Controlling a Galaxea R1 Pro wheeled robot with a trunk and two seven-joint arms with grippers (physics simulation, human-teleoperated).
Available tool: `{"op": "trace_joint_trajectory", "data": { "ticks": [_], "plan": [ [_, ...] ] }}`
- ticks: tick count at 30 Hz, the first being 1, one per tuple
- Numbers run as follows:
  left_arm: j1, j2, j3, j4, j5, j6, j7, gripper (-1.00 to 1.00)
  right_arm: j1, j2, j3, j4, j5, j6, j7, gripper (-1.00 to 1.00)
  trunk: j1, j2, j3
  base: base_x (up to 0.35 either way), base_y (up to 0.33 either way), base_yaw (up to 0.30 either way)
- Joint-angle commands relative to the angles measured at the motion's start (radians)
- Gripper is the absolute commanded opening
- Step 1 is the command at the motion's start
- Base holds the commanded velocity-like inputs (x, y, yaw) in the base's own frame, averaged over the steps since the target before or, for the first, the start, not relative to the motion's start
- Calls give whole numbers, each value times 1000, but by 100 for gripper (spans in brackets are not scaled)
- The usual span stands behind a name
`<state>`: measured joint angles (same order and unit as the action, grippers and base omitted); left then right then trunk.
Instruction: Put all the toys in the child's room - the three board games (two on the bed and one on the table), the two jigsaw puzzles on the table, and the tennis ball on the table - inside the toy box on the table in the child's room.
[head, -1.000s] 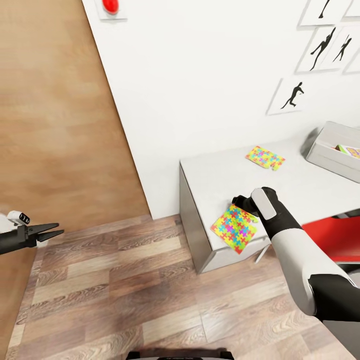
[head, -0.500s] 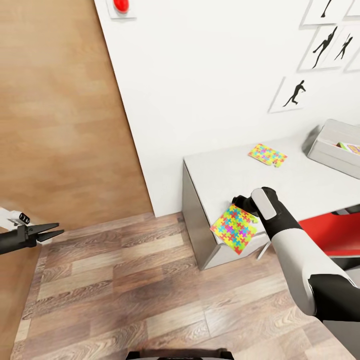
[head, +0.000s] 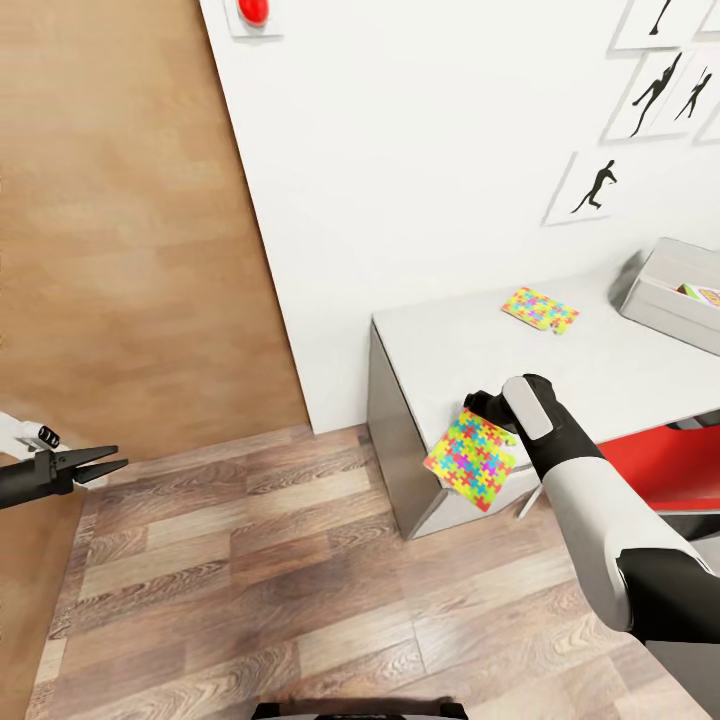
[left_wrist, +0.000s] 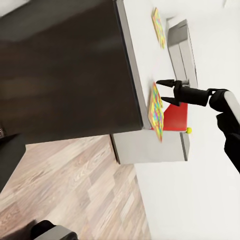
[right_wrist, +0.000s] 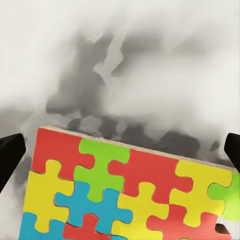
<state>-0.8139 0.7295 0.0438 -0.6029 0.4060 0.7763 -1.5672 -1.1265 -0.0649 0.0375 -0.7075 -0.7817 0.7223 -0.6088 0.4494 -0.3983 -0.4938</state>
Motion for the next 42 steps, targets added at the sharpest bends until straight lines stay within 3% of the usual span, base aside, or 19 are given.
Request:
{"op": "trace_joint_trajectory", "data": {
  "ticks": [1,42],
  "plan": [
    [-1,0,-1,0,1,10,-4,100,-1,-1,4,-1,-10,2,-9,100,1,-2,-2,0,56,0],
    [-1,1,-1,0,1,10,-4,100,2,-3,2,-1,-10,2,-8,100,1,-2,-2,-19,22,0]
  ]
}}
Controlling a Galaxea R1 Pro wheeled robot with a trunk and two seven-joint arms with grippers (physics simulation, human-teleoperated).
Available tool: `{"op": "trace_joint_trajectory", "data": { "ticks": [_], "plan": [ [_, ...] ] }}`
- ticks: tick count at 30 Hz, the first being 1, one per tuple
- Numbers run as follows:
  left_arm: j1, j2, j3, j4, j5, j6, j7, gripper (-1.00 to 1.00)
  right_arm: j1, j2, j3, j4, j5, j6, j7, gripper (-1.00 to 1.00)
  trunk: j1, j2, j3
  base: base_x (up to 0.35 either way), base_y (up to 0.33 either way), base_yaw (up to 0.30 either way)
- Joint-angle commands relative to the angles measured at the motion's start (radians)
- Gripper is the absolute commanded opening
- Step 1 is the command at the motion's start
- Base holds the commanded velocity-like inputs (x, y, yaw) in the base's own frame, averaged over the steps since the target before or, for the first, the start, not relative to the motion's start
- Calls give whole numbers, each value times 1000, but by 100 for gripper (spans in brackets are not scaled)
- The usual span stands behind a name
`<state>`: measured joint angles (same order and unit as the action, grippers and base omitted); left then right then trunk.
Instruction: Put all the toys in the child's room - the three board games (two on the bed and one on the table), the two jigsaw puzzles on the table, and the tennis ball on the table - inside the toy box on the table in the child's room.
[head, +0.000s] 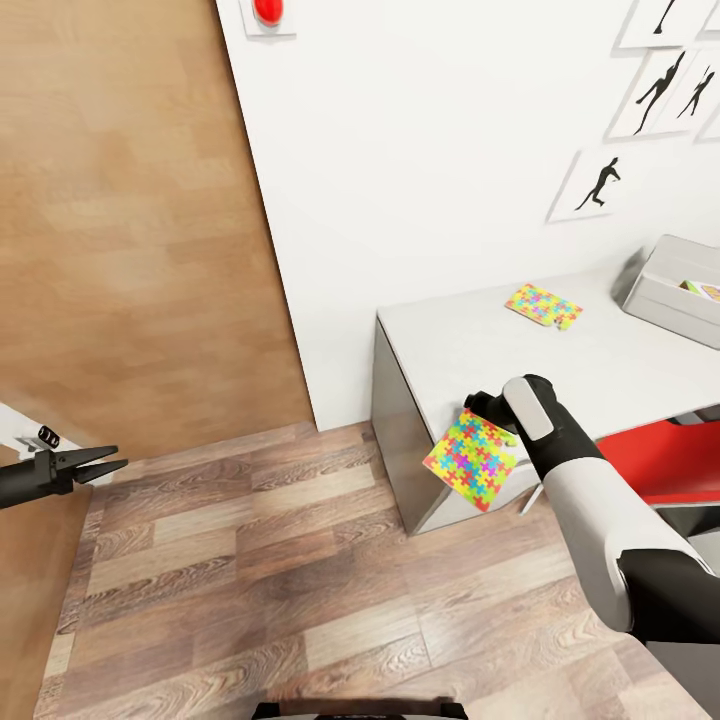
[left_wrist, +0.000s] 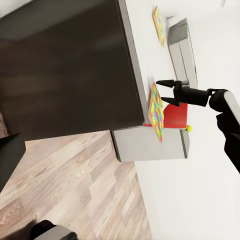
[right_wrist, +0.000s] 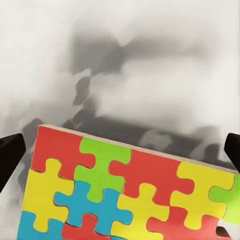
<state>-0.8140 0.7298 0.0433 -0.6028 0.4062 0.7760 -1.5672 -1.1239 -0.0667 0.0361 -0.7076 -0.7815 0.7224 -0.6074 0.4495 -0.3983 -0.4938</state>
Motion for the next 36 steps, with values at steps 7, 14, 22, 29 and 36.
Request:
{"op": "trace_joint_trajectory", "data": {
  "ticks": [7,14,22,29,36],
  "plan": [
    [-1,0,-1,0,0,11,-4,100,-1,0,5,-2,-9,0,-10,100,1,-2,-2,-2,2,0],
    [-1,-1,-2,0,0,11,-4,100,-2,2,1,-8,-10,0,-18,100,1,-2,-2,0,0,0],
    [-1,-4,-2,0,0,11,-4,100,-6,-6,-1,-90,-10,11,-22,100,1,-2,-2,0,0,0],
    [-1,-3,-2,0,0,10,-4,100,-7,-10,-2,-111,-10,12,-22,100,1,-2,-2,0,0,0],
    [-1,-3,-2,0,0,10,-4,100,-4,-14,-6,-197,-18,46,-22,100,1,-2,-2,0,0,0]
  ]
}}
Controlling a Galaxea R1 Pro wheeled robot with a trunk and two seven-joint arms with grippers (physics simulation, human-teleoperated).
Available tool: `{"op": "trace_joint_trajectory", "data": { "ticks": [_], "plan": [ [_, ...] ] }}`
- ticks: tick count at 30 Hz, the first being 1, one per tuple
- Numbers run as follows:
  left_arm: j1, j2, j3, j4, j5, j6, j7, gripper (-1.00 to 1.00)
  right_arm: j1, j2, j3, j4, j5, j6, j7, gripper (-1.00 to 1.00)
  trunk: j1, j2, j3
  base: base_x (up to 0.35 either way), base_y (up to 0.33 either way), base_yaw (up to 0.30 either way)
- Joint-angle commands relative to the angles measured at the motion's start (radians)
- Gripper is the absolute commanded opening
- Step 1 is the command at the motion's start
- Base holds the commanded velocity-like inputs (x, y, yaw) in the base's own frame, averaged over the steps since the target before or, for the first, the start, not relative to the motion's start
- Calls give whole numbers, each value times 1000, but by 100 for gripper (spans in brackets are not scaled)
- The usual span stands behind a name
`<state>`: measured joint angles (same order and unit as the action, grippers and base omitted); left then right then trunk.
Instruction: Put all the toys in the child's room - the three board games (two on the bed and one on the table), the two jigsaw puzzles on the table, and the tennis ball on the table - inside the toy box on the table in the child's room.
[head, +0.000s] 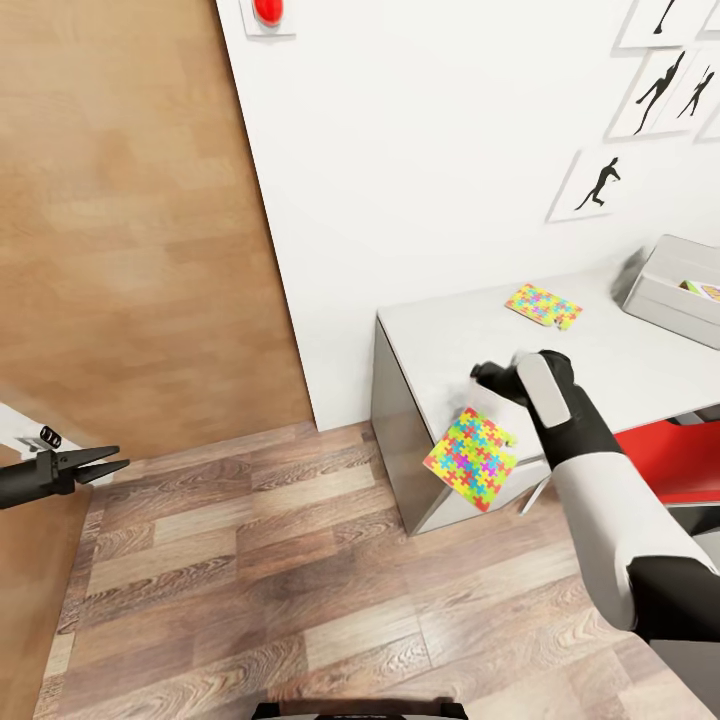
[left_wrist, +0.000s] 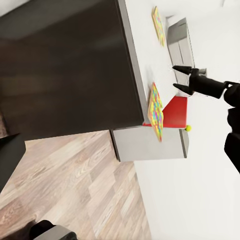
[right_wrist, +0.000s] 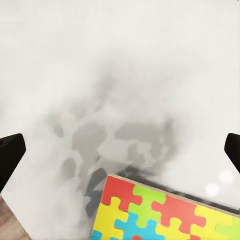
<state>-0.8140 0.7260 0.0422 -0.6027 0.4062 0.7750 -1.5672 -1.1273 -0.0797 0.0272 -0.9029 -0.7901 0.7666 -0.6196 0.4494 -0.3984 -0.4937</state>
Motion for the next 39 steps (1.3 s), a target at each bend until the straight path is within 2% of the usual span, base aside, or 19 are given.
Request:
{"op": "trace_joint_trajectory", "data": {
  "ticks": [1,8,11,15,19,23,24,29,34,39],
  "plan": [
    [-1,1,-1,0,0,11,-4,100,1,-1,2,-30,-10,24,-9,100,1,-2,-2,0,0,0],
    [-1,1,0,0,0,11,-4,100,4,-2,-1,-156,-16,102,-7,100,1,-2,-2,0,0,0],
    [-1,1,0,0,0,11,-4,100,4,-2,-3,-180,-20,123,-7,100,1,-2,-2,0,0,0],
    [-1,3,1,0,-1,11,-4,100,2,-1,-32,-209,-37,153,-6,100,1,-2,0,0,0,-5],
    [-1,3,1,0,-1,11,-4,100,12,1,-68,-278,-45,184,-5,100,1,-2,5,0,0,-52],
    [-1,2,1,0,0,11,-4,100,62,0,-100,-371,-61,231,-1,100,1,-2,11,0,0,-75],
    [-1,2,0,0,0,11,-4,100,78,1,-119,-400,-73,246,0,100,1,-2,12,0,0,-80],
    [-1,1,-1,0,2,10,-4,100,134,-1,-166,-474,-125,273,1,100,1,-2,20,0,0,-81],
    [-1,0,-1,0,2,11,-4,100,194,-1,-179,-513,-159,279,1,100,1,-2,28,0,0,-83],
    [-1,0,-1,0,1,11,-4,100,284,-2,-191,-588,-196,281,4,100,1,-2,36,0,0,-83]
  ]
}}
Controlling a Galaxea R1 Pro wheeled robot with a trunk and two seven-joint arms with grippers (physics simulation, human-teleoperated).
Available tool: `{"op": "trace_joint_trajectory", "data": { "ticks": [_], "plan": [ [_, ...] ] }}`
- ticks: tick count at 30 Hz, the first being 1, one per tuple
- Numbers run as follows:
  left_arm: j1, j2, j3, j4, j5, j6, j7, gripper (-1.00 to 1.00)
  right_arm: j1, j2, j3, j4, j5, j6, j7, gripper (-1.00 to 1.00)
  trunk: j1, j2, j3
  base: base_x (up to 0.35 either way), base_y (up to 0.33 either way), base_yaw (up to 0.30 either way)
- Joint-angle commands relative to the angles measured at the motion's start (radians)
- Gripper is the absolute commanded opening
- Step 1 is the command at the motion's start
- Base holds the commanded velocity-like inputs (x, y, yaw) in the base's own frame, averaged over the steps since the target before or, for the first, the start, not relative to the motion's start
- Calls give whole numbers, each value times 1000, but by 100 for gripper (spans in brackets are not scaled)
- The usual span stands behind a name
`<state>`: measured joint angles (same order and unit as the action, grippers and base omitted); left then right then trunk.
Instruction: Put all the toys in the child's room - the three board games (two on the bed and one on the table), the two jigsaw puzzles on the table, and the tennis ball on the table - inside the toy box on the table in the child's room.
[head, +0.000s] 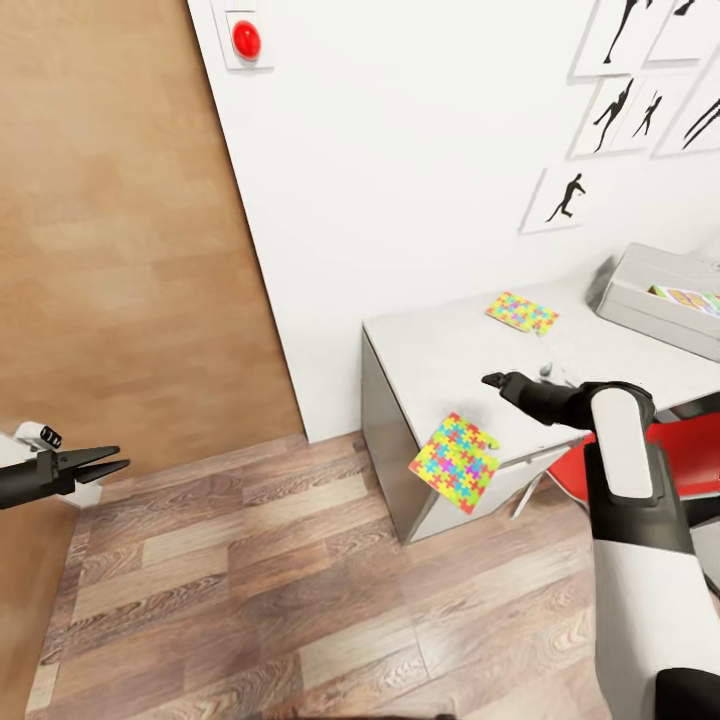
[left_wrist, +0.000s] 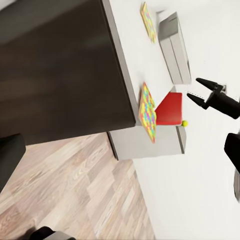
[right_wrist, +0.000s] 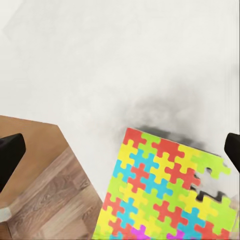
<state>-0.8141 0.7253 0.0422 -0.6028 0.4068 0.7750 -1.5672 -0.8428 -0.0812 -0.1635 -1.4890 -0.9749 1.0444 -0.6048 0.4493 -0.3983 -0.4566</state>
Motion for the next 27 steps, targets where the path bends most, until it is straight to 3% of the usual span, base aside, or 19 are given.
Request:
{"op": "trace_joint_trajectory", "data": {
  "ticks": [1,6,10,27],
  "plan": [
    [0,0,-1,0,0,11,-4,100,13,0,-3,-12,-19,3,-10,100,1,-2,0,0,0,-83],
    [0,0,-2,0,0,11,-4,100,106,0,-13,-58,-87,3,-9,100,1,-2,8,0,0,-82],
    [0,0,-2,0,-1,11,-4,100,179,0,-20,-67,-112,3,-7,100,1,-2,14,0,0,-81],
    [0,-4,-5,0,-4,12,-4,100,488,-2,-156,-60,-115,-10,90,100,1,-2,41,0,0,-77]
  ]
}}
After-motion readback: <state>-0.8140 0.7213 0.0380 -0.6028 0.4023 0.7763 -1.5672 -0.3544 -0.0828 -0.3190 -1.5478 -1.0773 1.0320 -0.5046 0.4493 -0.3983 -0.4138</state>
